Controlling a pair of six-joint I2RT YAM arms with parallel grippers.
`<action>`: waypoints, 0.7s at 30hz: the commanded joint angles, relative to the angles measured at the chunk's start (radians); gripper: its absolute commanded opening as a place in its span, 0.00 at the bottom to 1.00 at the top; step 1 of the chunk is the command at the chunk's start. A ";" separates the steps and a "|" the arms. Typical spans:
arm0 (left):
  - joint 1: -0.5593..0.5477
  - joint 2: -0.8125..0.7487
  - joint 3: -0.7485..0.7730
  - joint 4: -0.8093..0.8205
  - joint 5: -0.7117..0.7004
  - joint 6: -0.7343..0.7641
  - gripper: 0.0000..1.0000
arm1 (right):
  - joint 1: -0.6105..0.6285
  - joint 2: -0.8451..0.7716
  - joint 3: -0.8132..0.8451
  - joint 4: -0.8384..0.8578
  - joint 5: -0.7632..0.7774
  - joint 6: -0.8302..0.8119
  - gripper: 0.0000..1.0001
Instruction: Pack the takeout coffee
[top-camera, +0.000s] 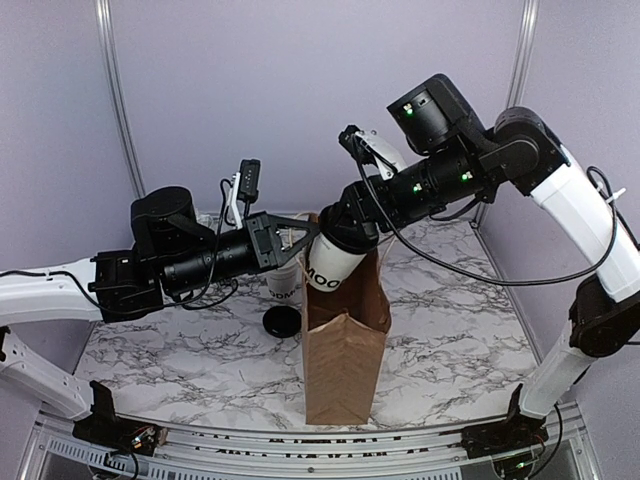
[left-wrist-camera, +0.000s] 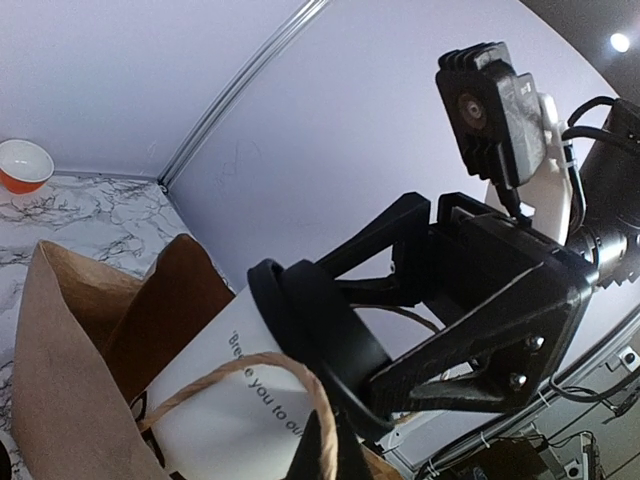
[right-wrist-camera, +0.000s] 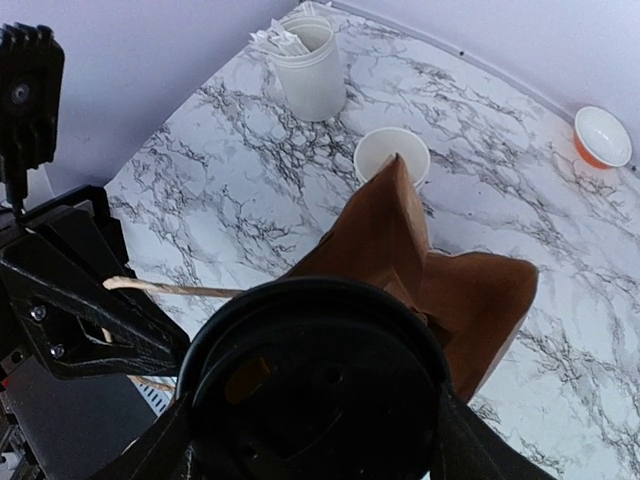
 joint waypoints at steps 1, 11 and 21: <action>-0.009 -0.022 -0.021 0.063 -0.016 -0.010 0.00 | 0.025 0.036 0.055 -0.060 0.033 0.060 0.44; -0.012 -0.042 -0.042 0.083 -0.024 -0.009 0.00 | 0.053 0.083 0.004 -0.103 0.051 0.141 0.42; -0.020 -0.064 -0.083 0.106 -0.046 -0.024 0.00 | 0.053 0.113 -0.056 -0.105 0.059 0.170 0.42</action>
